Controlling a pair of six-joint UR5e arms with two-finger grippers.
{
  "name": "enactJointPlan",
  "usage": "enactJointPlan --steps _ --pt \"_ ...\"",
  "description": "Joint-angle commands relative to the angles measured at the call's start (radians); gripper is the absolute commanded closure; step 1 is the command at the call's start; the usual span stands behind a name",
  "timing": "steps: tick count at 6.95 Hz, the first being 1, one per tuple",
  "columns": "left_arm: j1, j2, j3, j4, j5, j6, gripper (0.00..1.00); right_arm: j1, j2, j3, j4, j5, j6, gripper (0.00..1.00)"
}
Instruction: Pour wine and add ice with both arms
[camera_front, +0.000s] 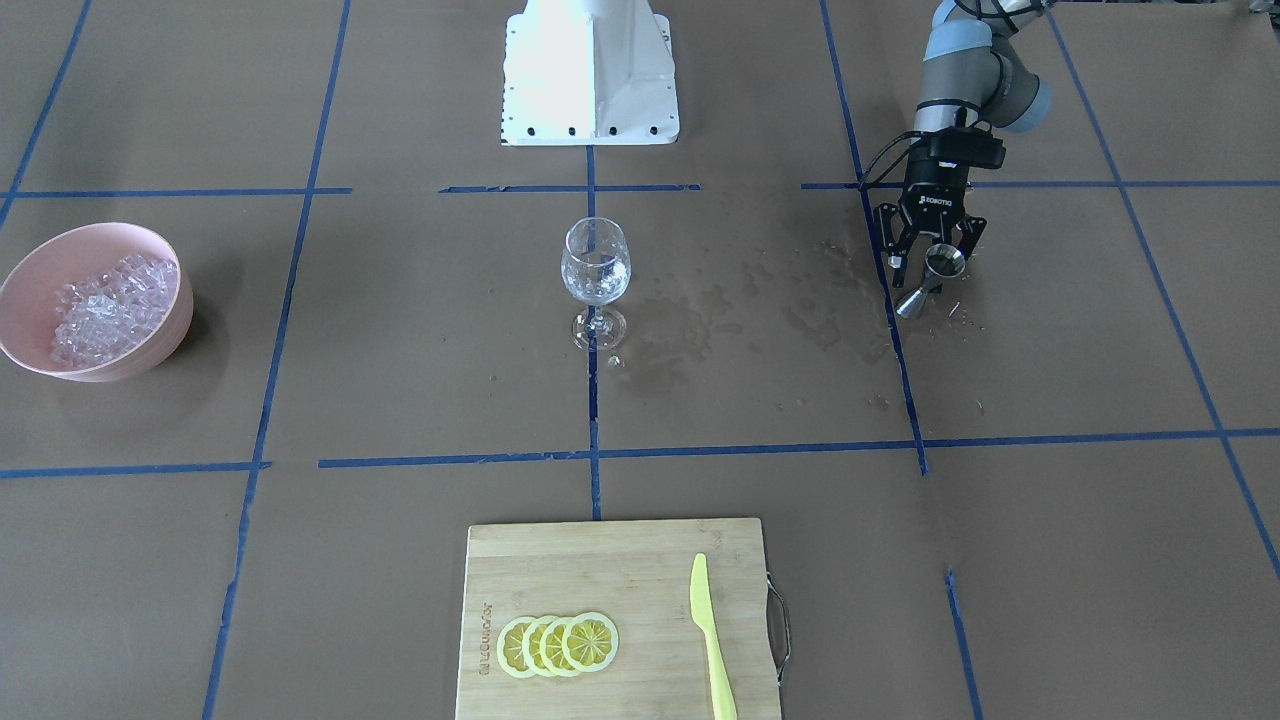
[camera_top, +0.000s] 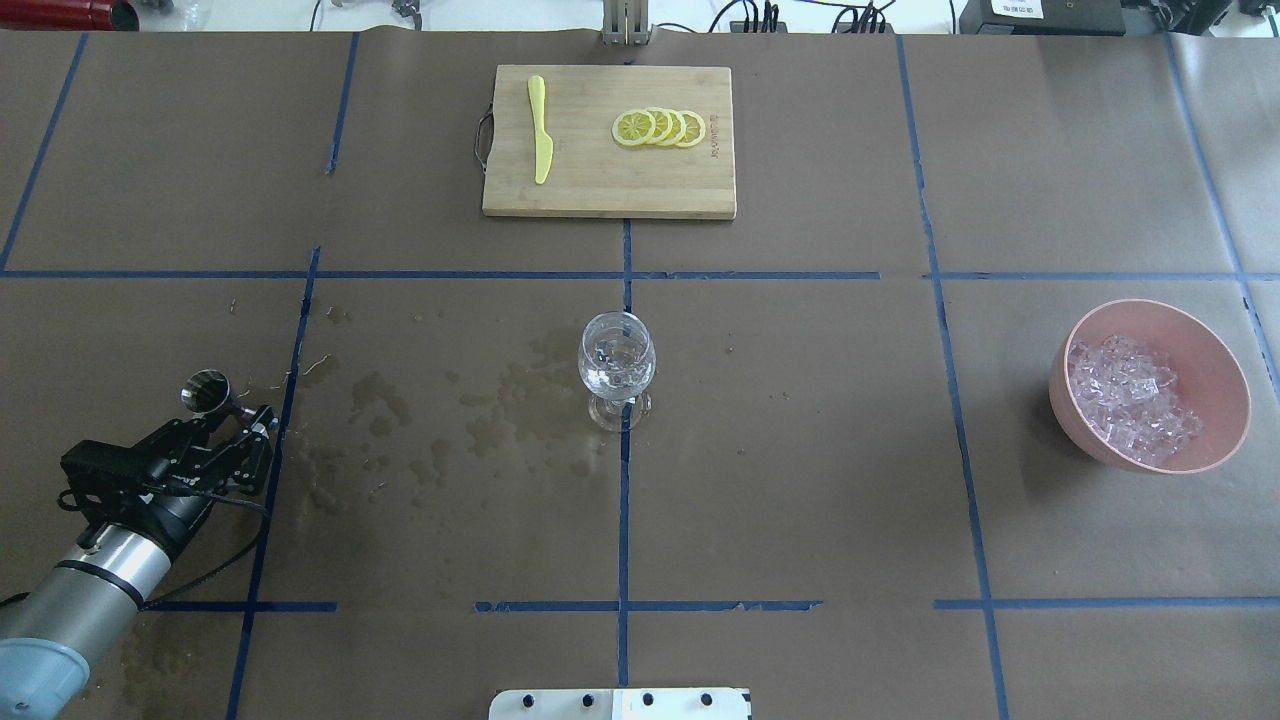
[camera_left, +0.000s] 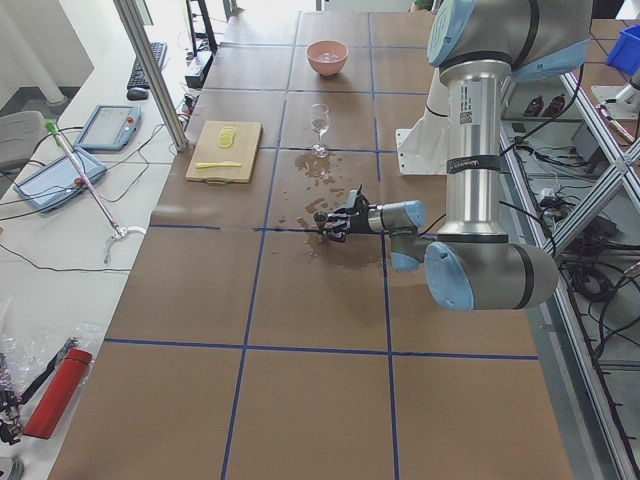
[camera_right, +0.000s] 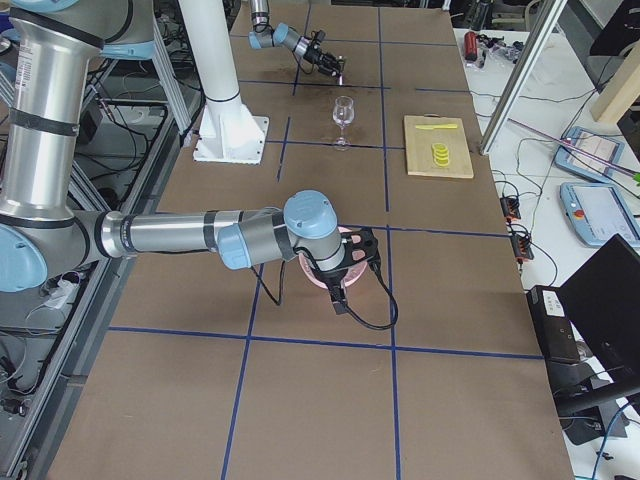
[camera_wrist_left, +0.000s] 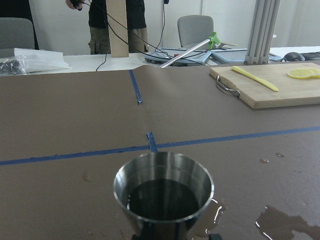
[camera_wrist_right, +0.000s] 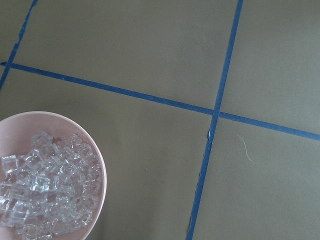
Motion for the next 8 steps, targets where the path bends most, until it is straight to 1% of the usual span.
enactJointPlan --steps 1,8 --pt "-0.001 0.001 0.003 -0.002 0.000 -0.001 0.45 0.000 0.000 0.002 0.002 0.000 -0.001 0.00" --pt "-0.002 0.007 0.006 -0.025 0.000 0.002 0.45 0.000 0.002 0.003 0.002 0.000 -0.001 0.00"
